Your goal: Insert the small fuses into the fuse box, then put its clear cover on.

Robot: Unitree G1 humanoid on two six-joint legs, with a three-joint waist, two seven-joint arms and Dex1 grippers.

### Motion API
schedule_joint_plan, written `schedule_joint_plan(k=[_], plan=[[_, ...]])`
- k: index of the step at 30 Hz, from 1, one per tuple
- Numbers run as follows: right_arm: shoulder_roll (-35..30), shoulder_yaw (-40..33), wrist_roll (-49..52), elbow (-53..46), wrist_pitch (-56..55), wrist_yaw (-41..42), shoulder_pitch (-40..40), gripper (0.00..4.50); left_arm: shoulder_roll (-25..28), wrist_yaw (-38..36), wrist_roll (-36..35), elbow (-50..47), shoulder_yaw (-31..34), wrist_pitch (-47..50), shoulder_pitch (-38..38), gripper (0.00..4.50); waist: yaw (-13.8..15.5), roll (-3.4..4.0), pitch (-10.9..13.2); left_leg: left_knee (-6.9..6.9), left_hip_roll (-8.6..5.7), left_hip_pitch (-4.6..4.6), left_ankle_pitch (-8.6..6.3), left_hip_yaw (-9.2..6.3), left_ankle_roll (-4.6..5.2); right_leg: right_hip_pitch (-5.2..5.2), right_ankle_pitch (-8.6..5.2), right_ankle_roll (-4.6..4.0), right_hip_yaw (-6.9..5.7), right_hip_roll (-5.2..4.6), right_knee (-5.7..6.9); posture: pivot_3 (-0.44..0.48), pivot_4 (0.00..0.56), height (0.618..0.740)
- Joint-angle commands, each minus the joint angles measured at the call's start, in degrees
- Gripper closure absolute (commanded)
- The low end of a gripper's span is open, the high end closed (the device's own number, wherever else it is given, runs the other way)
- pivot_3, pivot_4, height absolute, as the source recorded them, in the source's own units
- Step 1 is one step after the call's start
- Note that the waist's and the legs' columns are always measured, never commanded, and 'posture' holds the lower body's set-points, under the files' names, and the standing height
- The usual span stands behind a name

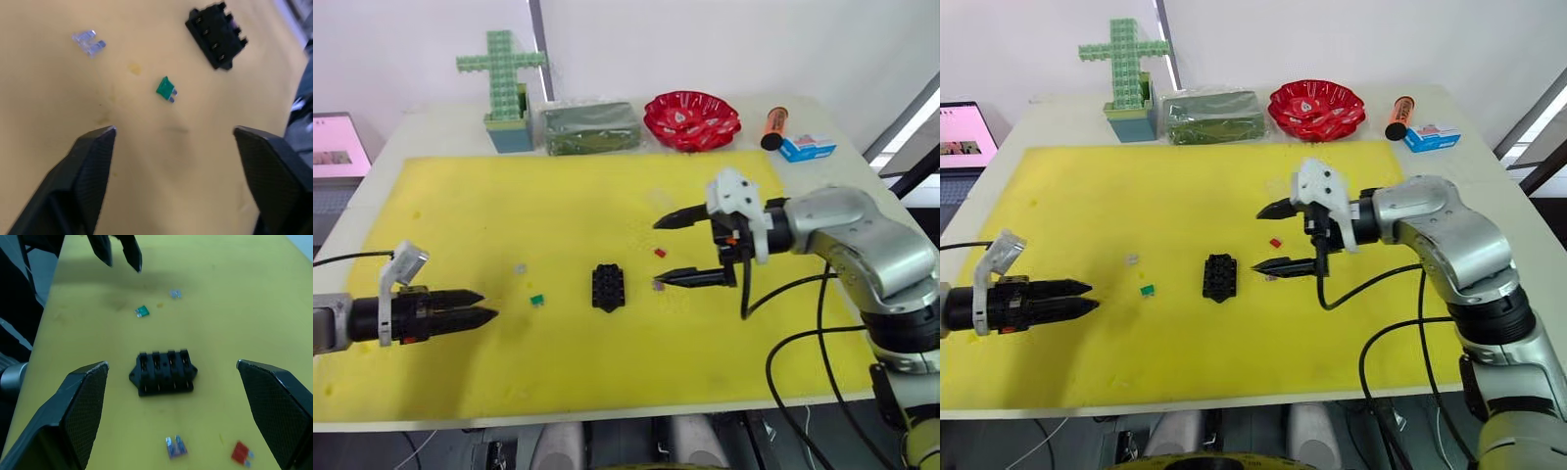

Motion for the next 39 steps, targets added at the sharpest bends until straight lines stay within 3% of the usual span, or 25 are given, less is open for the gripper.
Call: schedule_joint_plan(k=[1,6,17,22,39], plan=[[1.6,1.8,-0.7,-2.0,-0.6,-1.4,-1.9,0.00,-5.3,7.7,-5.1,2.7,2.8,11.6,-3.7,0.84,0.0,-0.15,0.0,0.02,0.00,-0.02,0.00,-0.04,0.00,0.00,0.00,0.01,-0.01,0.02,0.00,0.000,0.150,0.740],[2.4,3.5,-0.9,-3.1,-0.6,-2.5,-1.4,0.00,-12.7,16.7,-8.9,5.6,8.7,22.7,-7.8,0.84,-0.1,-0.26,-0.1,0.05,-0.05,-0.02,0.00,-0.11,0.00,0.05,0.02,0.03,-0.02,0.01,0.03,0.000,0.150,0.740],[2.7,5.3,-1.0,-4.2,0.2,-3.8,-1.3,0.00,-13.9,25.6,-17.7,7.0,7.1,23.4,-5.3,0.84,-0.1,-0.25,-0.1,-0.05,-0.02,0.15,0.00,-0.20,0.00,0.08,0.01,0.01,0.04,-0.09,0.02,0.000,0.150,0.740],[2.4,5.7,-1.5,-4.4,-0.1,-4.0,-0.9,0.00,-18.8,30.8,-17.0,7.4,8.3,23.4,-7.1,0.84,0.2,-0.20,-0.1,-0.05,-0.05,0.18,0.00,-0.20,-0.01,0.15,0.00,-0.01,0.04,-0.20,0.00,0.000,0.150,0.740],[1.8,5.7,-1.6,-5.2,-0.1,-4.6,-0.1,0.00,-23.4,34.9,-16.5,6.3,7.5,23.3,-8.4,0.84,1.3,-0.18,-0.1,0.00,-0.30,0.25,0.01,-0.19,-0.02,0.29,-0.10,-0.20,0.04,-0.47,-0.04,0.000,0.150,0.740]])
